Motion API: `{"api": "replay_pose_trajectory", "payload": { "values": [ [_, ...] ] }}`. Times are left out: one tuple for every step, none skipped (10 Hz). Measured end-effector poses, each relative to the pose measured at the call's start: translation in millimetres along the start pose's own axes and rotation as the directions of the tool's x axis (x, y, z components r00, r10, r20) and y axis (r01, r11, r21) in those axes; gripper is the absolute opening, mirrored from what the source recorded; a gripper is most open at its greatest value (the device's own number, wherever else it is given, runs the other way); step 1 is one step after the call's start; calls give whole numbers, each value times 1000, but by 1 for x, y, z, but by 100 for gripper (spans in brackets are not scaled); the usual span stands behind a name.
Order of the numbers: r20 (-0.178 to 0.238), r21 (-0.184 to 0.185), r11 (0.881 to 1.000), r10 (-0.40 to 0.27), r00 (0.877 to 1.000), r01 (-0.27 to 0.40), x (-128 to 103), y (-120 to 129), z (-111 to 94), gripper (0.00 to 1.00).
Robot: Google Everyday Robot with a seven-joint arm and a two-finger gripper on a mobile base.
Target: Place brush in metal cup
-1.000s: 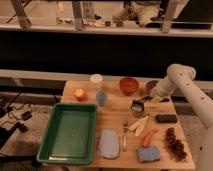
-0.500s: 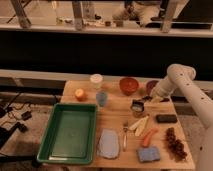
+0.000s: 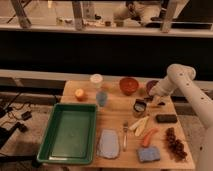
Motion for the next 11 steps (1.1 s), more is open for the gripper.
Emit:
{"api": "replay_pose_trajectory", "payload": {
  "values": [
    [0, 0, 1000, 0, 1000, 0, 0, 0, 0, 62],
    [0, 0, 1000, 0, 1000, 0, 0, 0, 0, 62],
    [0, 0, 1000, 0, 1000, 0, 0, 0, 0, 62],
    [-2, -1, 1000, -2, 1000, 2, 0, 0, 0, 62],
    [-12, 6, 1000, -10, 1000, 10, 0, 2, -2, 62],
    [-16, 11, 1000, -13, 1000, 13, 1, 2, -3, 62],
    [-16, 12, 1000, -13, 1000, 14, 0, 2, -3, 62],
    [-15, 12, 1000, -15, 1000, 15, -1, 1, -3, 62],
    [-15, 12, 1000, -17, 1000, 17, -2, 1, -2, 62],
    [-15, 13, 1000, -16, 1000, 17, -2, 1, -3, 62],
    [-15, 13, 1000, -15, 1000, 15, -1, 1, -3, 62]
  ]
}}
